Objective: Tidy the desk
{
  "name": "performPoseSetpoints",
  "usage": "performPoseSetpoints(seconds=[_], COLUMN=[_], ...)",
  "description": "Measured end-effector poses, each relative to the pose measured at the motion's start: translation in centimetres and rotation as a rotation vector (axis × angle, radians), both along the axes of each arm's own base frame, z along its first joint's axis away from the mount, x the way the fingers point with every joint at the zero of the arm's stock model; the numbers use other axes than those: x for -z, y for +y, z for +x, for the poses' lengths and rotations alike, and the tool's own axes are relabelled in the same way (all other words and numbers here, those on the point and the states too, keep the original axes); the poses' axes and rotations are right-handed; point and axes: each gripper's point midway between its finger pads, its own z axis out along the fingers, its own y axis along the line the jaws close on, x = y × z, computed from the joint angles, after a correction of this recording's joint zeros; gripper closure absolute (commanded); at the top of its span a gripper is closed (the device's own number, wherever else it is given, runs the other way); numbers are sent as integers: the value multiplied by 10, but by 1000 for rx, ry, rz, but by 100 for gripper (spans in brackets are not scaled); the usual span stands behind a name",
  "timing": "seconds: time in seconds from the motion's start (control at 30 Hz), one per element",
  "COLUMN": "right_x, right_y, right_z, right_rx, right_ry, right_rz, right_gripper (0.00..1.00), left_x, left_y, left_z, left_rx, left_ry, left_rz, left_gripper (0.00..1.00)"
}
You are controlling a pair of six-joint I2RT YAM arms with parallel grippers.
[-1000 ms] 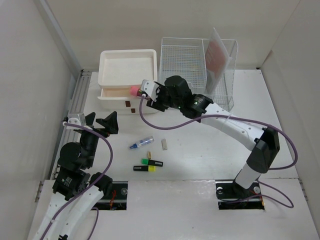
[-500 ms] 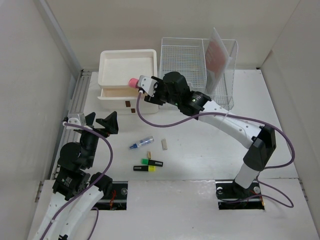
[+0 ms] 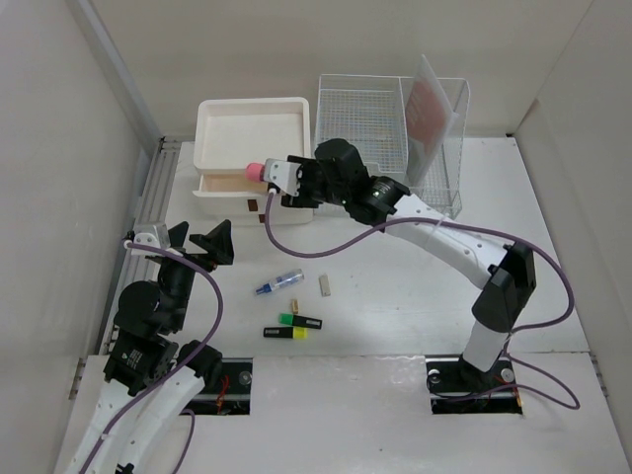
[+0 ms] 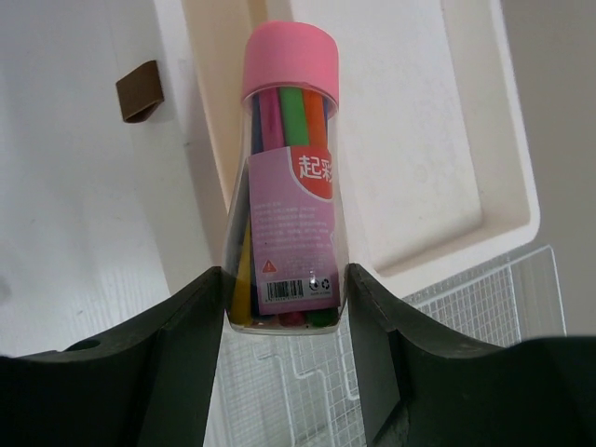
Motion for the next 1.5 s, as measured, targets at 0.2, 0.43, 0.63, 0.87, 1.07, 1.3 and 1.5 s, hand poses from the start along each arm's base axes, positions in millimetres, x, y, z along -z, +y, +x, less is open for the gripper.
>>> performPoseSetpoints(seconds=[0.2, 0.43, 0.63, 0.87, 1.07, 1.3, 1.5], right_x=[11, 16, 16, 15, 14, 2, -9], right_y=[14, 19, 19, 19, 18, 15, 11], right_z=[4, 4, 4, 4, 3, -1, -5], right_rx=[-61, -91, -95, -94, -87, -83, -78], right_ry=[14, 14, 11, 11, 17, 3, 2], right_rz=[-64, -87, -91, -88, -75, -45, -13], right_gripper=[91, 65, 48, 42, 29, 25, 23], left_x=[0, 0, 0, 0, 0, 0, 0], left_y=[0, 0, 0, 0, 0, 0, 0], left_z=[0, 0, 0, 0, 0, 0, 0], left_rx=[0, 0, 0, 0, 0, 0, 0], left_ry=[0, 0, 0, 0, 0, 0, 0], left_rz=[0, 0, 0, 0, 0, 0, 1], left_gripper=[1, 1, 1, 1, 1, 1, 1])
